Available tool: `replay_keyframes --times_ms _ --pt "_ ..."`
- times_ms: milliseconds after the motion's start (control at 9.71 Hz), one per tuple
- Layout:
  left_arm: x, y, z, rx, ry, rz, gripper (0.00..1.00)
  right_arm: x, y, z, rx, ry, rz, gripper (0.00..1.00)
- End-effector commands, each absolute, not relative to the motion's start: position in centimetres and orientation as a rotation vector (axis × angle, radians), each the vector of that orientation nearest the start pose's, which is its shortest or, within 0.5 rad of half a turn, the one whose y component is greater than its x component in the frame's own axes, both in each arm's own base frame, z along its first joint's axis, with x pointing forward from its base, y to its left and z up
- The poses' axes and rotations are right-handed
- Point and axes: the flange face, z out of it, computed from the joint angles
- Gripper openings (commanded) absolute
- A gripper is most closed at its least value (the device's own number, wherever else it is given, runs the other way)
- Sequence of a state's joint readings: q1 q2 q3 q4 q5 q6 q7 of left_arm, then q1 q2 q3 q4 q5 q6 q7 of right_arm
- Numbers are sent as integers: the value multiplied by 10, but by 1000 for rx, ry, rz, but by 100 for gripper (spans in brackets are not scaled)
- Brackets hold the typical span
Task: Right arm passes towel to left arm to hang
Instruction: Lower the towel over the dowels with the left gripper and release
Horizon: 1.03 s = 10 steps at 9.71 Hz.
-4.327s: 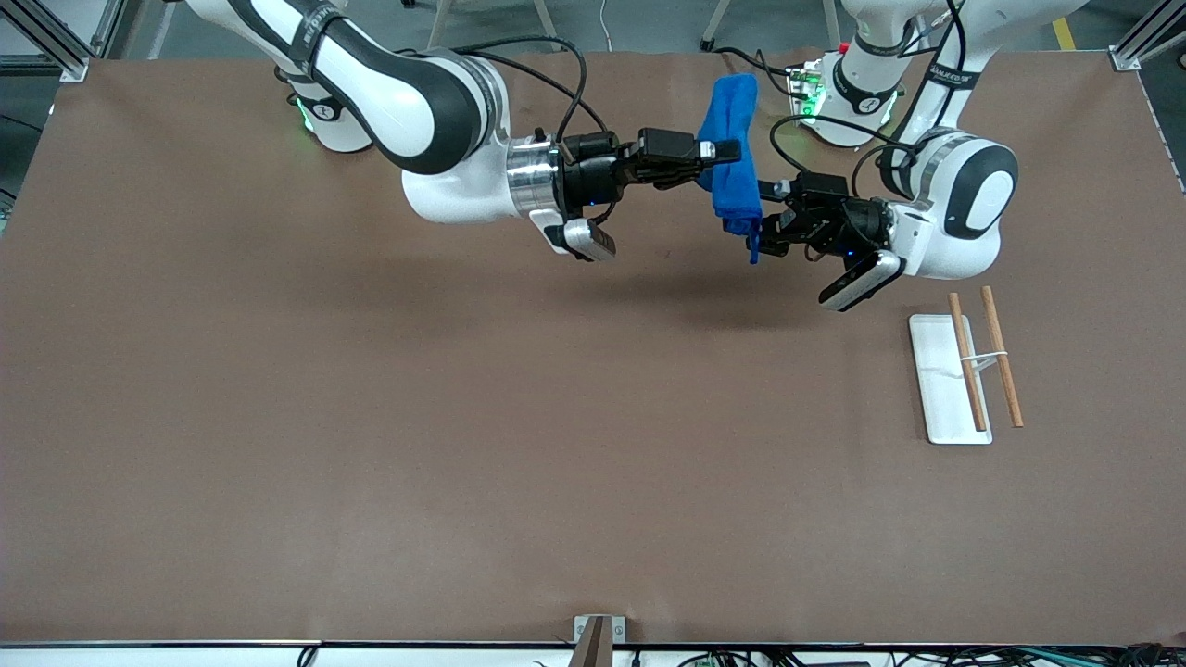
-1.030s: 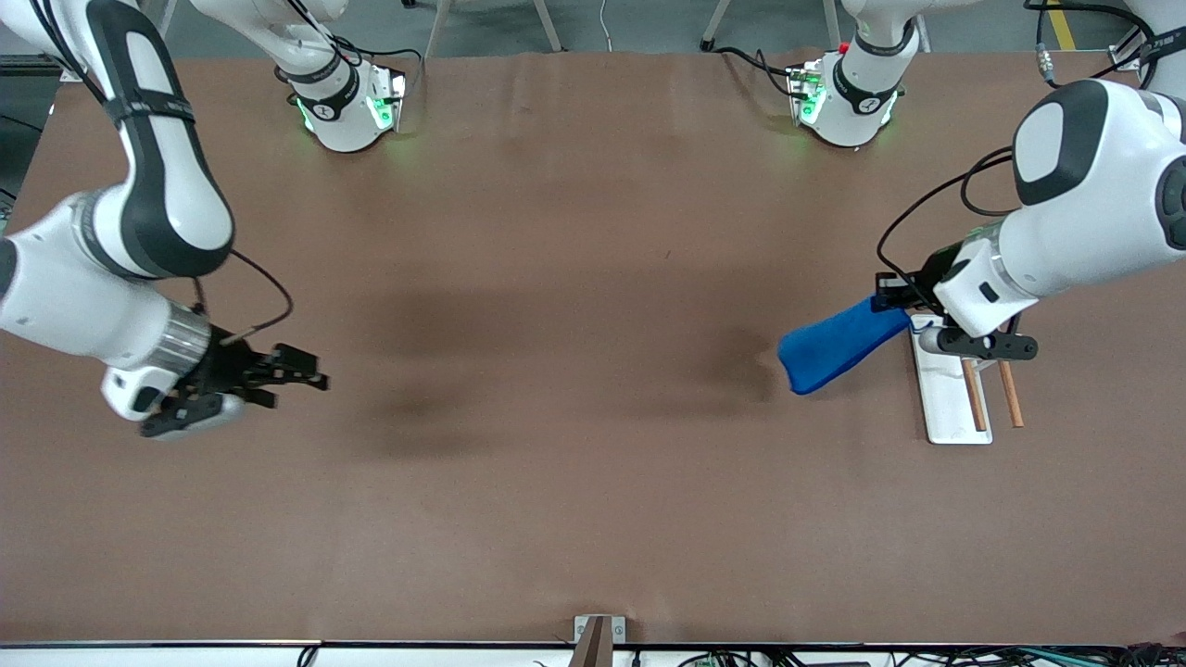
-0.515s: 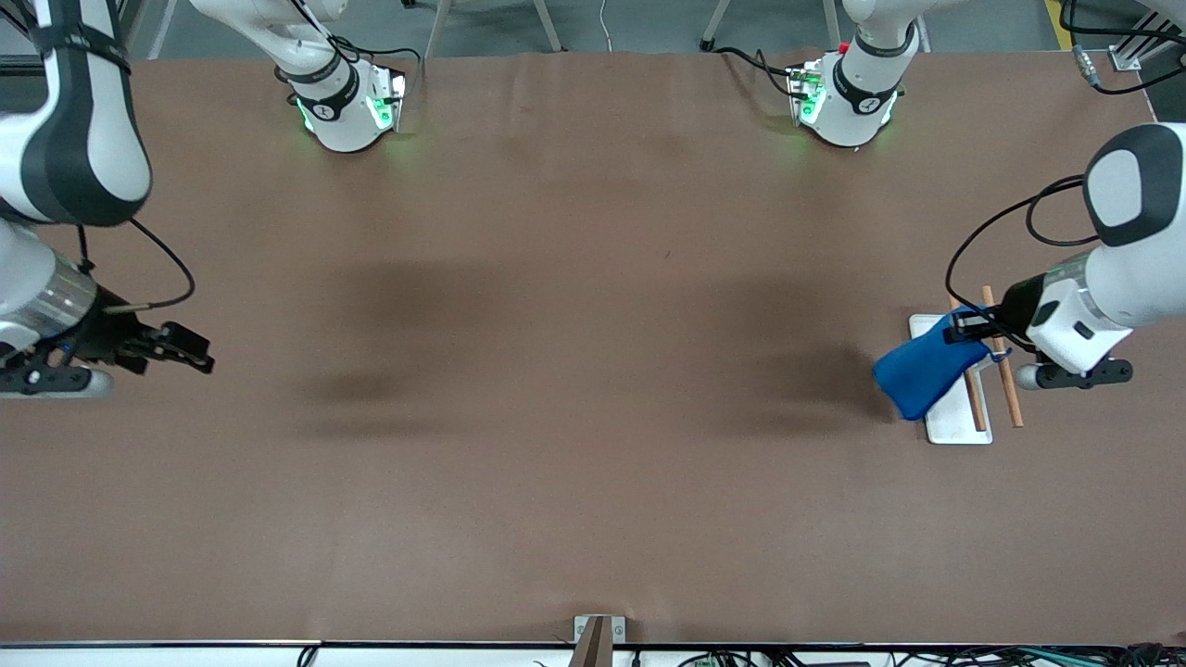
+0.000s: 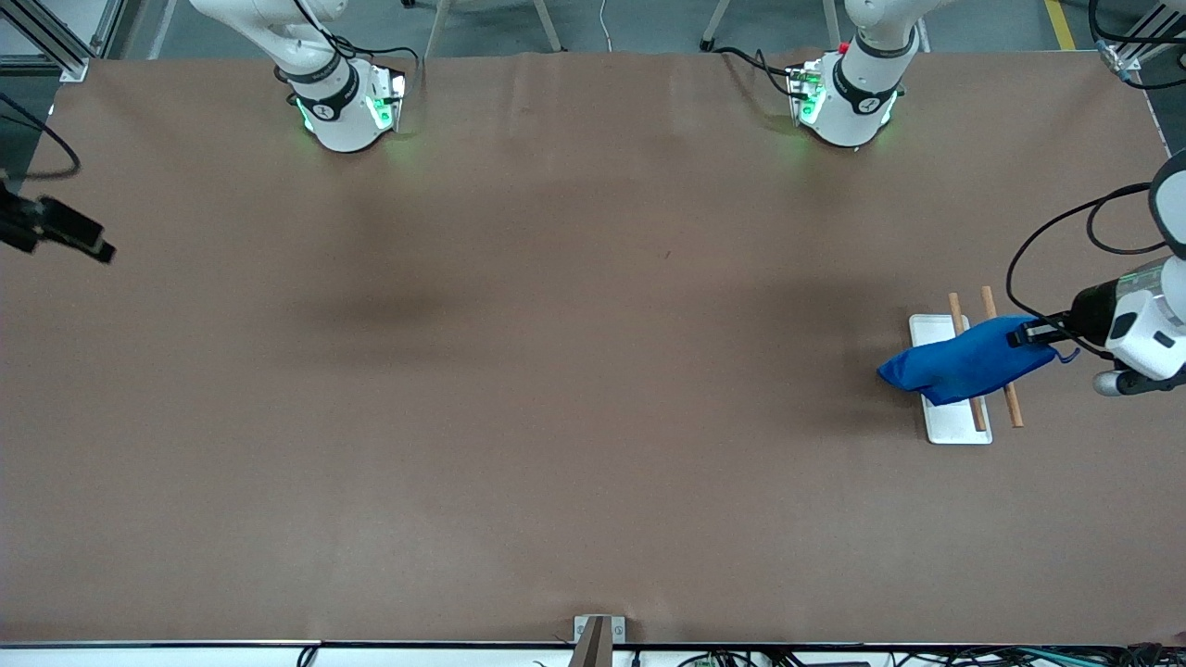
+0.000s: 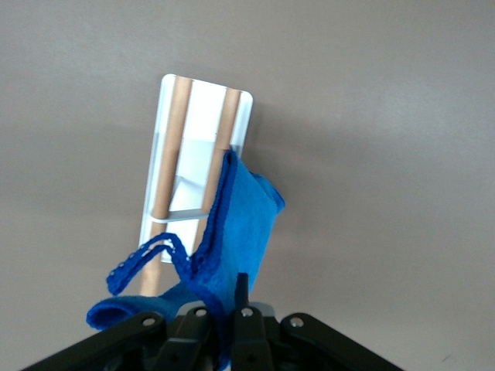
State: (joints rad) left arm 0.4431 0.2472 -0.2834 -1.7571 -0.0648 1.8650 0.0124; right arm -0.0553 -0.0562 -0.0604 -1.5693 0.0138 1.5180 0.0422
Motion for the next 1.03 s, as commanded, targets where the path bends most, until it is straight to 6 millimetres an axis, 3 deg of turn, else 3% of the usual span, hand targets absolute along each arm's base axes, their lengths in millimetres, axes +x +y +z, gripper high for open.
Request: replay_keyframes --times_ms 0,206,927 --pt "594 133 397 -3273 -158 223 0 528 -68 658 -3120 236 11 100" --pt "588 164 385 -3263 -53 245 0 529 -71 643 -3124 201 -25 100" --pt "585 217 332 -3244 -128 262 0 529 -79 648 -3126 225 -27 100"
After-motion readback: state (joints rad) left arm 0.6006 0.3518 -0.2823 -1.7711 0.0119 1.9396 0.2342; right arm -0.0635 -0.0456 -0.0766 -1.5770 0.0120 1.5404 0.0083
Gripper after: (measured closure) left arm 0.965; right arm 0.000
